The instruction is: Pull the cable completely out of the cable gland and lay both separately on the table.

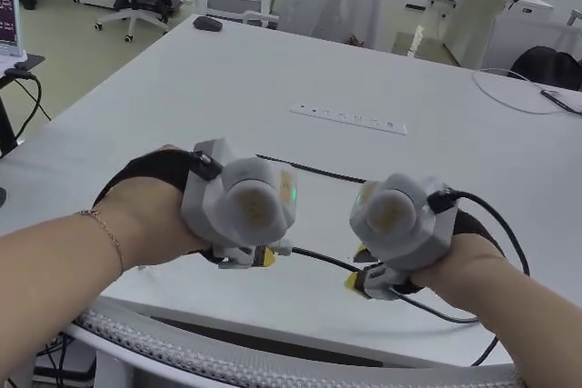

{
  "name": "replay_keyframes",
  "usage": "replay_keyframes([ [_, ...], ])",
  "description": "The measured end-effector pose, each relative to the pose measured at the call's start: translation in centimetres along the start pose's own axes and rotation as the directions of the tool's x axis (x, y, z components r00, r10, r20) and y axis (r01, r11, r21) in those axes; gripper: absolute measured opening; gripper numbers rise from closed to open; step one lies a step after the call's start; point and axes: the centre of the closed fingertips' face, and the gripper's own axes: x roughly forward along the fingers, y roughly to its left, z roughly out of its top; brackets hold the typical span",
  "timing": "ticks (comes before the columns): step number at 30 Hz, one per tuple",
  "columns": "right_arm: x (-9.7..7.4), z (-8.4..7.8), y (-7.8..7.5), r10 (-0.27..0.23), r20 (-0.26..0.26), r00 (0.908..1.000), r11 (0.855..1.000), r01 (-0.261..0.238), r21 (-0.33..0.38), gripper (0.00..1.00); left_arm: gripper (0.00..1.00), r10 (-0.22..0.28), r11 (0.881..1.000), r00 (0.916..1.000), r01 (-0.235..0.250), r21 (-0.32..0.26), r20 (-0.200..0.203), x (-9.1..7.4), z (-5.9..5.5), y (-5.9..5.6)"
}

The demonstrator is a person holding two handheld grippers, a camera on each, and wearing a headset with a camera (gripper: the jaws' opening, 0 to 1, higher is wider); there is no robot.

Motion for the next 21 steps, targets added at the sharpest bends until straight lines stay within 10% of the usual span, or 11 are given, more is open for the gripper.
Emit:
replay_keyframes([
  [5, -0.4, 3.2, 1.4, 0.041, 0.121, 0.9918, 0.996, -0.031, -0.087, 0.24, 0.17, -0.029, 0.999, 0.9985, 0.028, 0.016, 0.046, -0.1, 0.9, -0.8],
  [10, -0.4, 2.4, 0.9, 0.029, 0.101, 0.9945, 0.997, -0.022, -0.069, 0.04, 0.17, -0.031, 0.999, 0.9975, 0.03, 0.018, 0.063, -0.1, 1.4, -0.8],
  [15, -0.1, -1.4, -0.7, -0.033, -0.07, 0.997, 0.999, 0.032, -0.015, 0.04, 0.17, -0.006, 1.0, 0.9991, 0.007, -0.01, 0.041, -0.2, 0.6, -0.1],
  [18, -0.2, -4.9, -1.4, -0.053, -0.223, 0.9735, 0.998, 0.06, 0.024, 0.04, 0.17, 0.017, 1.0, 0.9992, -0.016, -0.025, 0.035, -0.4, 0.5, 0.4],
  [21, -0.3, -5.8, -1.3, -0.038, -0.251, 0.9674, 0.996, 0.058, 0.072, 0.1, 0.16, 0.025, 0.999, 0.9992, -0.025, -0.02, 0.032, -0.4, 0.4, 0.5],
])
